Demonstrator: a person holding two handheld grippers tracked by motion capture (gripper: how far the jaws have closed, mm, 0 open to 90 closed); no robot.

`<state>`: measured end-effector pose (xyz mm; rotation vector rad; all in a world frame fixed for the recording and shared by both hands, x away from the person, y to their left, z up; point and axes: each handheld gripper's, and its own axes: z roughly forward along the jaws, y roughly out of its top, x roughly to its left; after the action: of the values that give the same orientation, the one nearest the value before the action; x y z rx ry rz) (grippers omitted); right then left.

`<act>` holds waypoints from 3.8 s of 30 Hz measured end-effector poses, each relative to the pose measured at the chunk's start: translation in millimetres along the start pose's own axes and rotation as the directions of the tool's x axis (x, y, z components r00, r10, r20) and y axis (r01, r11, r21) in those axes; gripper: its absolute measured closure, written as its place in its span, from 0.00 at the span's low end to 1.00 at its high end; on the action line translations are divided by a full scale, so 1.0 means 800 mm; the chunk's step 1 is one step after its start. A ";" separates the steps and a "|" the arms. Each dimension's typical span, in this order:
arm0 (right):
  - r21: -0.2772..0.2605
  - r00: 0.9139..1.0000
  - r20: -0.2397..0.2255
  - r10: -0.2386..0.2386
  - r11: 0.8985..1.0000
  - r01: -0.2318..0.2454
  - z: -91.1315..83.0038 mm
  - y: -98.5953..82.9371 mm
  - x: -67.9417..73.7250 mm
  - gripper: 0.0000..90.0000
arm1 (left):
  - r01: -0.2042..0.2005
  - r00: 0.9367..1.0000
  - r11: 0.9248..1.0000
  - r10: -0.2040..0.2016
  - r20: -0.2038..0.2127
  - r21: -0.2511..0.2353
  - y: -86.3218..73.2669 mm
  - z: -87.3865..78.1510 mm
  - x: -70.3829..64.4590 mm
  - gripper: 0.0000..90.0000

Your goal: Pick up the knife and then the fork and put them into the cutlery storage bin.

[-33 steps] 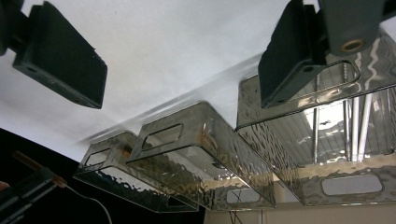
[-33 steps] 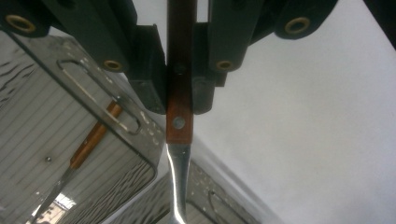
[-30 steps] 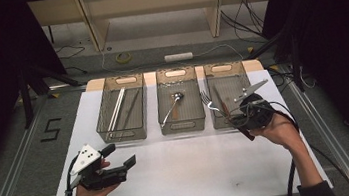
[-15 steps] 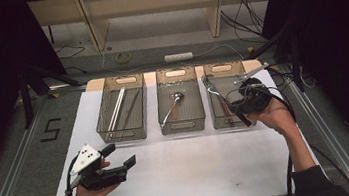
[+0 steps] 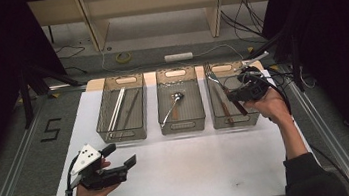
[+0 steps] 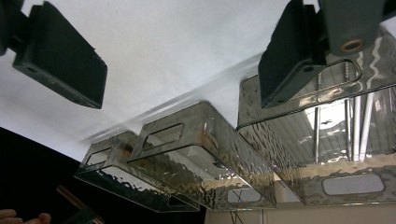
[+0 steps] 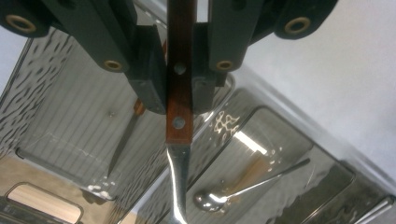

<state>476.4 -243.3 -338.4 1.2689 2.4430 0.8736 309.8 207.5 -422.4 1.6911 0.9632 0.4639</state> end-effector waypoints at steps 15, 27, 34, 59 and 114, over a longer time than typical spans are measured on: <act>0.008 0.995 0.062 0.076 0.997 -0.077 0.028 0.017 -0.018 0.86 | -0.001 1.000 1.000 0.001 0.003 0.000 0.000 0.000 0.000 0.17; -0.001 0.988 0.098 0.119 0.993 -0.119 0.042 0.020 -0.027 0.86 | 0.000 1.000 1.000 0.000 0.004 -0.001 0.000 -0.001 0.000 0.17; 0.011 0.983 0.114 0.147 0.989 -0.149 0.051 0.018 -0.032 0.86 | 0.002 1.000 1.000 -0.002 0.004 -0.001 0.000 -0.001 0.000 0.17; 0.041 0.970 0.143 0.197 0.978 -0.204 0.080 -0.005 -0.039 0.86 | -0.001 1.000 1.000 0.001 0.005 -0.001 0.000 -0.001 0.000 0.17; -0.249 0.993 -0.085 0.076 0.964 -0.095 0.016 -0.047 0.042 0.32 | 0.019 1.000 1.000 -0.019 0.014 0.002 0.000 0.000 0.001 0.17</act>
<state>438.0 -227.6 -370.0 1.2755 2.2535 1.2324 310.1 208.3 -422.5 1.6830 0.9686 0.4379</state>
